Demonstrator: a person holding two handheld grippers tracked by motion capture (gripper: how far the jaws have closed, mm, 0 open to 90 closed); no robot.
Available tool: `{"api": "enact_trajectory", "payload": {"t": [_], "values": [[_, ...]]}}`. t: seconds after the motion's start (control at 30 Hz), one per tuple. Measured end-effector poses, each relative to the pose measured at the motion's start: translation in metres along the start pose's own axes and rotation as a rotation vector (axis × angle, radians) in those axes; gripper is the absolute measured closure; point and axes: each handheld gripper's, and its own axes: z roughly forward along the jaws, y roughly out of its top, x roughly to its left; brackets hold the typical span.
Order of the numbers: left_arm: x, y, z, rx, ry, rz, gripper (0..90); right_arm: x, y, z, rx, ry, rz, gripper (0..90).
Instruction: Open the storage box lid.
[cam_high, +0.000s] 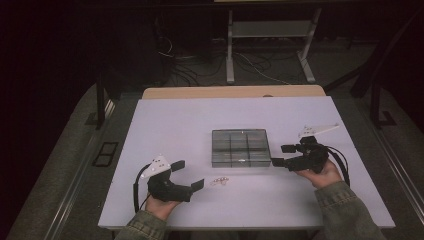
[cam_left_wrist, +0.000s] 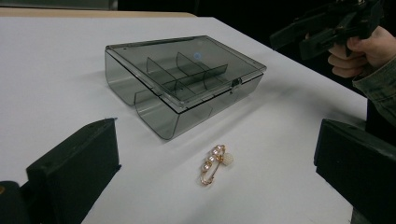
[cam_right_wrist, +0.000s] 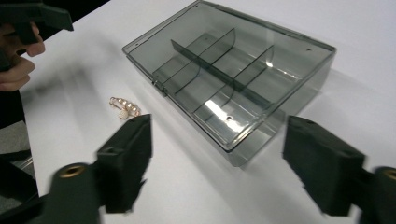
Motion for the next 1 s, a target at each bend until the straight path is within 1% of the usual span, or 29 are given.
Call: {"api": "enact_trajectory", "payload": {"t": [0.07,0.13,0.33,0.47,0.57,0.77,0.87,1.0], "values": [[0.000,0.000,0.000,0.000,0.000,-0.002,0.0,0.002,-0.001,0.004,0.009,-0.016,-0.006,11.1],[0.000,0.000,0.000,0.000,0.000,-0.001,0.0,0.004,-0.001,0.007,0.017,-0.030,-0.014,11.1],[0.000,0.000,0.000,0.002,-0.001,0.001,0.0,0.005,-0.003,0.017,0.046,-0.015,-0.026,11.1],[0.000,0.000,0.000,0.002,-0.002,0.001,0.0,0.005,-0.005,0.023,0.069,-0.018,-0.026,11.1],[0.000,0.000,0.001,0.002,-0.003,0.001,0.0,0.004,-0.006,0.027,0.085,-0.023,-0.034,11.1],[0.001,0.000,0.000,0.003,-0.004,0.001,0.0,0.004,-0.008,0.030,0.099,-0.033,-0.034,11.1],[0.000,0.000,0.001,0.001,-0.003,0.001,0.0,0.004,-0.010,0.032,0.102,-0.067,-0.035,11.4],[0.000,0.000,0.000,0.003,-0.003,0.002,0.0,0.001,-0.014,0.034,0.123,-0.090,-0.035,18.1]]}}
